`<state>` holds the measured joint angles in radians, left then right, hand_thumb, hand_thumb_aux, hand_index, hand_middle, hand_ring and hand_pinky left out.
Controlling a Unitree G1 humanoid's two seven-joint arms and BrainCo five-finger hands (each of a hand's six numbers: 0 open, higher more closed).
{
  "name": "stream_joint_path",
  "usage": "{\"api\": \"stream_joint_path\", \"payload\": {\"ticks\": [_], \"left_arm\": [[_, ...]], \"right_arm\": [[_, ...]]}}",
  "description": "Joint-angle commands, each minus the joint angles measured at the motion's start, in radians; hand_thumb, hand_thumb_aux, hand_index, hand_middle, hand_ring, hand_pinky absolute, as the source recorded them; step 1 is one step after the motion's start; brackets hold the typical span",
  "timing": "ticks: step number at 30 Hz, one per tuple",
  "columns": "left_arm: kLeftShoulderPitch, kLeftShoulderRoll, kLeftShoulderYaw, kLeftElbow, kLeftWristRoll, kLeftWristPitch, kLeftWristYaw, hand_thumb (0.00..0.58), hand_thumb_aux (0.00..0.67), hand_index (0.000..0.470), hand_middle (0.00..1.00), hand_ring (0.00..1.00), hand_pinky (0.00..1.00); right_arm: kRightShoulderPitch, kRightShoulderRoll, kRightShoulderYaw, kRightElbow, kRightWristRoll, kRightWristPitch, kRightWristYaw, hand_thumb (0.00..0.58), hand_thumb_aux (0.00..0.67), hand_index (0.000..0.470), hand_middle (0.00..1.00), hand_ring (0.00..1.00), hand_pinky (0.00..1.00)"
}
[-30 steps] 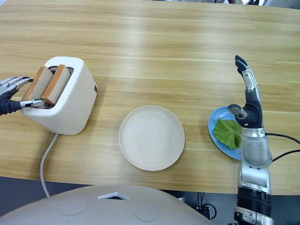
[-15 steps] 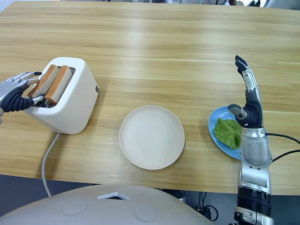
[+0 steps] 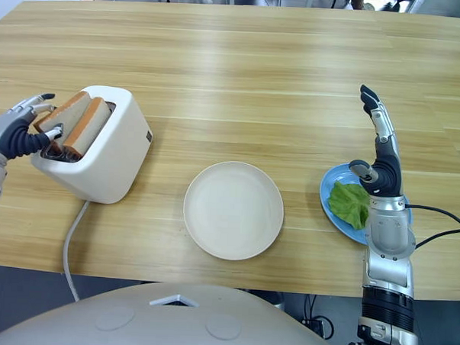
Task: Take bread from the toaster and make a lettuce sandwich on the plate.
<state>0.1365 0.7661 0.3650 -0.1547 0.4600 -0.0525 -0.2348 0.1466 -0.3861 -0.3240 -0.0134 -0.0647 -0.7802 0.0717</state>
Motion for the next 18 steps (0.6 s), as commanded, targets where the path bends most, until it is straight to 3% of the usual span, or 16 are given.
{"api": "stream_joint_path", "payload": {"ticks": [1,11,12,18], "left_arm": [[-0.008,-0.018,0.047,-0.05,-0.04,0.03,0.011,0.58,0.67,0.46,0.0,0.0,0.0],[-0.03,-0.074,0.036,-0.139,-0.109,0.096,-0.003,0.58,0.67,0.46,0.0,0.0,0.0],[-0.034,-0.085,0.026,-0.135,-0.115,0.098,-0.002,0.58,0.67,0.46,1.0,1.0,1.0],[-0.078,-0.139,0.02,-0.112,-0.147,0.135,0.026,0.58,0.67,0.46,1.0,1.0,1.0]], "right_arm": [[0.001,0.003,0.003,0.0,0.001,-0.001,0.003,0.0,0.0,0.0,0.0,0.0,0.0],[0.006,0.002,0.001,0.0,0.0,-0.004,0.003,0.0,0.0,0.0,0.0,0.0,0.0],[0.005,0.002,0.002,0.001,-0.001,-0.004,0.003,0.0,0.0,0.0,0.0,0.0,0.0],[0.002,-0.007,0.0,0.006,-0.002,-0.006,0.008,0.0,0.0,0.0,0.0,0.0,0.0]]}}
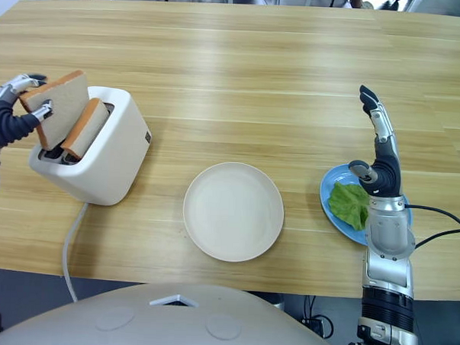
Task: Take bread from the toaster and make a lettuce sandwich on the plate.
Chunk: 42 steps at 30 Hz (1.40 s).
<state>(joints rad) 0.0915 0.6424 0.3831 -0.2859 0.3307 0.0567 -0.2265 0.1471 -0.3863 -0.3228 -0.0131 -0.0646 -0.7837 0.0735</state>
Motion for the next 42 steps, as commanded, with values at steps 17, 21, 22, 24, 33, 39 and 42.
{"api": "stream_joint_path", "payload": {"ticks": [17,21,22,24,33,39,42], "left_arm": [[-0.132,-0.05,0.036,0.041,-0.078,0.039,0.113,0.58,0.67,0.46,1.0,1.0,1.0],[-0.143,-0.038,0.022,0.005,-0.044,0.007,0.136,0.58,0.67,0.46,1.0,1.0,1.0],[-0.153,-0.03,0.021,-0.009,-0.025,-0.001,0.146,0.58,0.67,0.46,1.0,1.0,1.0],[-0.189,-0.005,0.015,-0.025,0.024,-0.021,0.173,0.58,0.67,0.46,1.0,1.0,1.0],[-0.399,0.015,-0.26,-0.038,0.325,-0.123,0.237,0.58,0.67,0.46,1.0,1.0,1.0],[-0.465,-0.064,-0.498,0.008,0.51,-0.162,0.235,0.58,0.67,0.46,1.0,1.0,1.0],[-0.43,-0.129,-0.646,0.033,0.625,-0.19,0.253,0.58,0.67,0.46,1.0,1.0,1.0]], "right_arm": [[-0.007,-0.018,0.0,0.016,-0.011,-0.006,0.008,0.0,0.0,0.0,0.0,0.0,0.0],[-0.019,-0.017,0.008,0.019,-0.012,-0.004,0.01,0.0,0.0,0.0,0.0,0.0,0.0],[-0.025,-0.018,0.011,0.022,-0.012,-0.004,0.011,0.0,0.0,0.0,0.0,0.0,0.0],[-0.035,-0.017,0.016,0.026,-0.014,-0.003,0.012,0.0,0.0,0.0,0.0,0.0,0.0],[-0.106,-0.015,0.04,0.082,-0.016,-0.011,0.014,0.0,0.0,0.0,0.0,0.0,0.0],[-0.154,-0.019,0.049,0.128,-0.016,-0.017,0.005,0.0,0.0,0.0,0.0,0.0,0.0],[-0.18,-0.026,0.029,0.157,-0.007,-0.009,-0.008,0.0,0.0,0.0,0.0,0.0,0.0]]}}
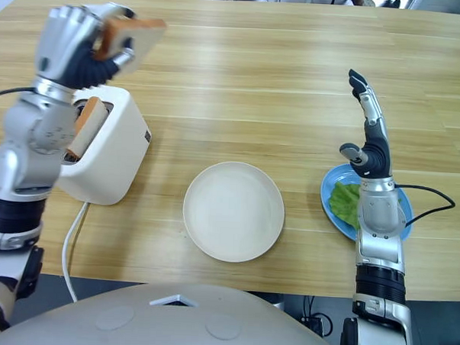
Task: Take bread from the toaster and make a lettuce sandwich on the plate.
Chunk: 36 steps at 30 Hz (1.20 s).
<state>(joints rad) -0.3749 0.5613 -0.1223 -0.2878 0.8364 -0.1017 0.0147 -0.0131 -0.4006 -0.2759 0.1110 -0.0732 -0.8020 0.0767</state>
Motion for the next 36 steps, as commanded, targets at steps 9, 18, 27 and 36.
{"api": "stream_joint_path", "payload": {"ticks": [9,18,27,36], "left_arm": [[0.165,-0.156,-0.392,0.057,0.34,-0.05,0.038,0.58,0.67,0.46,1.0,1.0,1.0],[0.245,-0.206,-0.469,0.023,0.391,-0.056,0.025,0.58,0.67,0.46,1.0,1.0,1.0],[0.288,-0.218,-0.508,0.043,0.415,-0.06,0.019,0.58,0.67,0.46,1.0,1.0,1.0],[0.331,-0.189,-0.556,0.091,0.434,-0.066,-0.051,0.58,0.67,0.46,1.0,1.0,1.0]], "right_arm": [[-0.047,-0.022,-0.004,0.026,0.021,0.029,-0.001,0.0,0.0,0.0,0.0,0.0,0.0],[-0.05,-0.021,0.009,-0.004,0.024,0.054,0.013,0.0,0.0,0.0,0.0,0.0,0.0],[-0.05,-0.016,0.016,-0.021,0.025,0.074,0.023,0.0,0.0,0.0,0.0,0.0,0.0],[-0.041,-0.015,0.013,-0.045,0.032,0.087,0.033,0.0,0.0,0.0,0.0,0.0,0.0]]}}
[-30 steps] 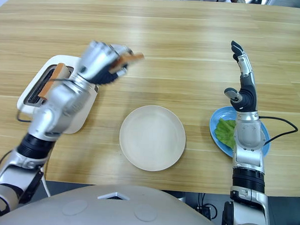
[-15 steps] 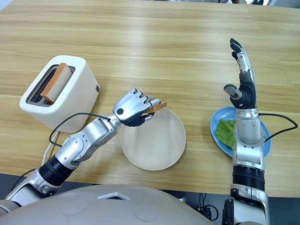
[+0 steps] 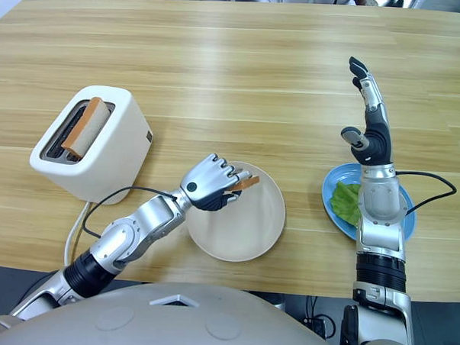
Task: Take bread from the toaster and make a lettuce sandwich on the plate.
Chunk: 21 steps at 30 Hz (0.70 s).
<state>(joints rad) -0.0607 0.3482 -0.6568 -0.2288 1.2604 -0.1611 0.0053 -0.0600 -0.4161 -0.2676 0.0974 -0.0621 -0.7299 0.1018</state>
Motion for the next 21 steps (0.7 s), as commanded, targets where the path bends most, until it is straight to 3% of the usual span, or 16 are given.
{"api": "stream_joint_path", "payload": {"ticks": [1,10,11,12,21], "left_arm": [[0.024,0.026,-0.021,0.037,-0.007,-0.012,-0.052,0.58,0.67,0.46,1.0,1.0,1.0],[0.068,0.019,-0.017,0.021,-0.121,-0.022,-0.147,0.58,0.67,0.46,1.0,1.0,1.0],[0.067,0.017,-0.014,0.023,-0.129,-0.021,-0.15,0.521,0.457,0.314,0.11,0.11,0.11],[0.068,0.014,-0.011,0.024,-0.139,-0.019,-0.154,0.0,0.0,0.0,0.0,0.0,0.0],[0.065,-0.034,0.023,0.04,-0.252,0.016,-0.177,0.0,0.0,0.0,0.0,0.0,0.0]], "right_arm": [[0.009,0.001,0.004,-0.036,0.021,0.017,0.008,0.0,0.0,0.0,0.0,0.0,0.0],[0.015,-0.001,0.0,-0.052,0.023,0.03,0.01,0.0,0.0,0.0,0.0,0.0,0.0],[0.017,0.0,0.001,-0.055,0.022,0.031,0.01,0.0,0.0,0.0,0.0,0.0,0.0],[0.018,0.0,0.002,-0.057,0.021,0.032,0.01,0.0,0.0,0.0,0.0,0.0,0.0],[0.024,-0.002,0.006,-0.075,0.02,0.037,0.015,0.0,0.0,0.0,0.0,0.0,0.0]]}}
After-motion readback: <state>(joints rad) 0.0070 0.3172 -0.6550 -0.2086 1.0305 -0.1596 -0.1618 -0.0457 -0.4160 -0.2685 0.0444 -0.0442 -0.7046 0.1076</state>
